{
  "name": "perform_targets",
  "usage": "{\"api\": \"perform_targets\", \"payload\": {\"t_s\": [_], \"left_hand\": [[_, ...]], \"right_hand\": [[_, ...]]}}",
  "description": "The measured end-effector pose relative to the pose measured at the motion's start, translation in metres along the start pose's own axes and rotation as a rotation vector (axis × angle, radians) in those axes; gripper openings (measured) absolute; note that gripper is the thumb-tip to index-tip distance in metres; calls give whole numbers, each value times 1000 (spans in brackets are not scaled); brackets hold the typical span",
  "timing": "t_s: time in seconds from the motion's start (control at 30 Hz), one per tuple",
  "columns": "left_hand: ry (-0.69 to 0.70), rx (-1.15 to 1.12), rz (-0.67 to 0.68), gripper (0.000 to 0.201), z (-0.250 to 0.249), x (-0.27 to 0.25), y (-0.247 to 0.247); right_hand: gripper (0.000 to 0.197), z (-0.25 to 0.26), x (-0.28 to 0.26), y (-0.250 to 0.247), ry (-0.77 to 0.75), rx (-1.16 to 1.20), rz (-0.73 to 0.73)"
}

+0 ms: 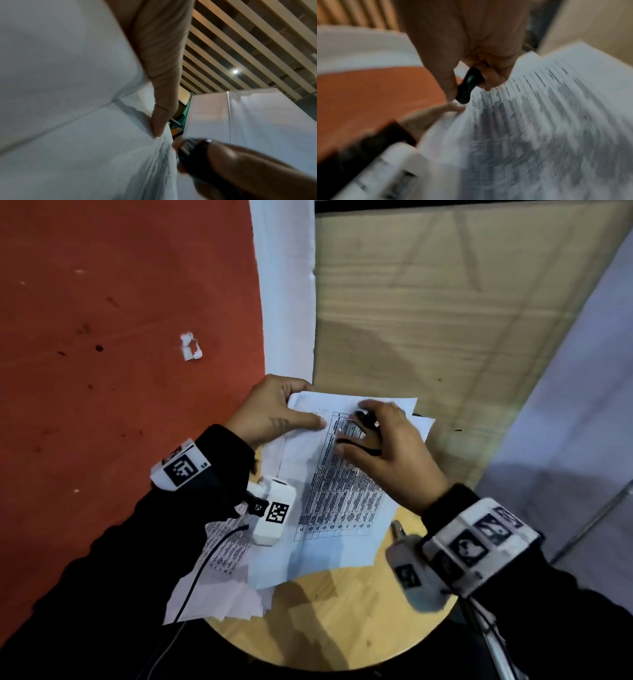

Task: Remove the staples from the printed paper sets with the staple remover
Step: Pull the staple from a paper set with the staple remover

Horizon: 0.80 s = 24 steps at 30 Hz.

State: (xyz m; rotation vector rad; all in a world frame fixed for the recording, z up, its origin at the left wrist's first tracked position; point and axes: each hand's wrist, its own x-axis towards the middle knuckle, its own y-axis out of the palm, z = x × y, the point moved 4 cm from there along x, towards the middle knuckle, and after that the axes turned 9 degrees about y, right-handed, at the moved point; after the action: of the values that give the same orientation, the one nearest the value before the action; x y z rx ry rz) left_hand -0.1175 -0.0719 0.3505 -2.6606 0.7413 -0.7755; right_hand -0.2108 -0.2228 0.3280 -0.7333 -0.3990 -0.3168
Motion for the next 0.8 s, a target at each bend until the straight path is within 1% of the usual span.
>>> {"api": "perform_targets", "payload": {"t_s": [0.03, 0.1, 0.17, 0.23, 0.3, 0.4, 0.53, 0.7, 0.8], "left_hand": [[1, -2, 2, 25, -1, 0, 1], [10, -7, 8, 31, -4, 1, 4], [7, -7, 8, 40, -5, 2, 6], [-1, -30, 15, 38, -5, 2, 7], [1, -35, 29, 34, -5, 2, 9], [8, -33, 33, 34, -5, 1, 11], [15, -43, 33, 43, -9, 2, 10], [16, -42, 28, 45, -10, 1, 12], [5, -74, 32, 39, -10, 1, 12]], "right_hand": [[50, 6, 2, -1, -89, -124, -37], [43, 16, 4, 0, -198, -261, -48], [40, 21, 3, 0, -312, -306, -66], [42, 23, 2, 1, -385, -336, -84], [41, 25, 1, 3, -412, -361, -91], [35, 27, 3, 4, -421, -379, -76], [32, 30, 5, 2, -439, -393, -83], [28, 30, 7, 4, -457, -398, -96], [23, 32, 9, 7, -475, -423, -102]]}}
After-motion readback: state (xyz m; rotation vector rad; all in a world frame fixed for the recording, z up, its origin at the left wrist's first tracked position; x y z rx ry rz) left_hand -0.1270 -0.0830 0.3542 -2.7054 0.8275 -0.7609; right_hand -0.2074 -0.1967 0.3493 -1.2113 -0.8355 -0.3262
